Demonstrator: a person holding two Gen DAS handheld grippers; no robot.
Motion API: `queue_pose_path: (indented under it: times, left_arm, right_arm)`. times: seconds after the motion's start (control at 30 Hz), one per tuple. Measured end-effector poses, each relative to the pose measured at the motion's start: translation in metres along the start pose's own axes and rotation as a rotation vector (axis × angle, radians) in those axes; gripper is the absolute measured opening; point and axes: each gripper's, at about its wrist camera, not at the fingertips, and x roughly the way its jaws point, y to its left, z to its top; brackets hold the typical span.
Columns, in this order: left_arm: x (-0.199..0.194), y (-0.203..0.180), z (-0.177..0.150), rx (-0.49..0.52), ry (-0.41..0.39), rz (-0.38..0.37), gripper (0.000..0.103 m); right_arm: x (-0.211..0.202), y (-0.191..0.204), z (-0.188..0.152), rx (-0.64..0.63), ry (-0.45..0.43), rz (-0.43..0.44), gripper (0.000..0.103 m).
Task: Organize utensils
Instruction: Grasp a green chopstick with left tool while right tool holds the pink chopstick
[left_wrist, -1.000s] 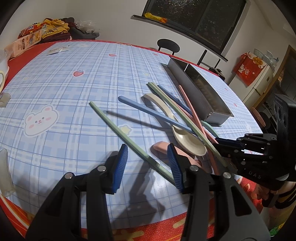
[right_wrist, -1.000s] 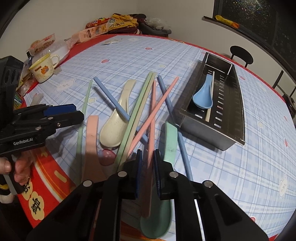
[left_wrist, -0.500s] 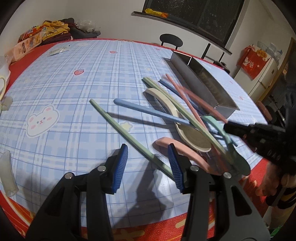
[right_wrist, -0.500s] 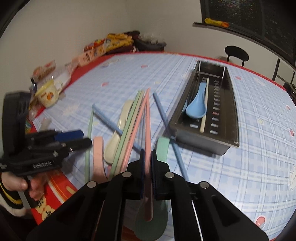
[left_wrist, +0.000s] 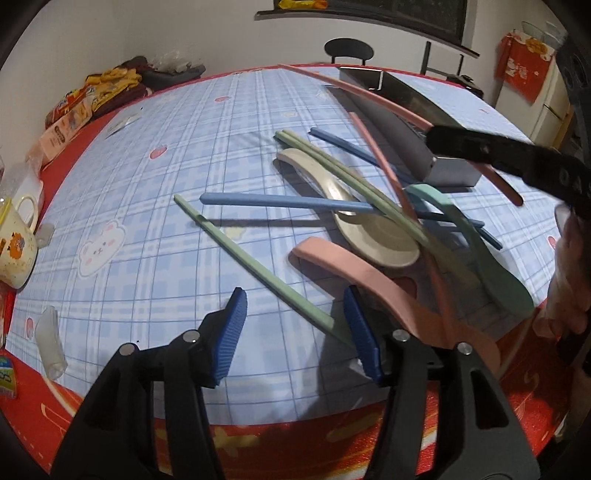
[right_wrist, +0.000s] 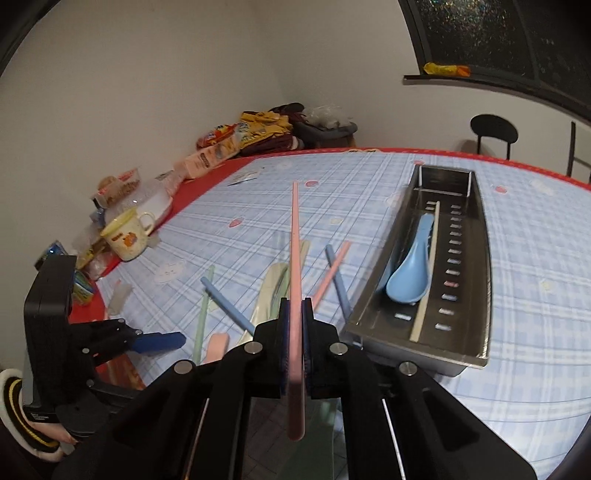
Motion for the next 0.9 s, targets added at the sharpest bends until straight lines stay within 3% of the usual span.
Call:
queue_pose_path:
  times: [0.2,0.47,0.7,0.8,0.9]
  left_arm:
    - [0.001,0.005,0.008,0.038,0.041,0.048,0.056]
    - [-0.001,0.034,0.008,-0.005,0.094,0.088,0.020]
    - [-0.003,0.042,0.004,-0.032,0.085,0.113,0.022]
    - [-0.002,0.041,0.004,-0.034,0.066,0.146,0.029]
    - [-0.001,0.037,0.006,-0.036,0.058,0.145,0.020]
  right_arm:
    - [-0.019,-0.003,-0.002,0.040,-0.068,0.032,0.007]
    - [-0.028,-0.006,-0.001,0.053,-0.102,0.003,0.007]
    - [-0.028,-0.009,-0.001,0.064,-0.108,-0.011,0.007]
    - [-0.027,-0.010,-0.002,0.066,-0.106,-0.017,0.007]
    - [-0.027,-0.011,-0.002,0.070,-0.107,-0.020,0.007]
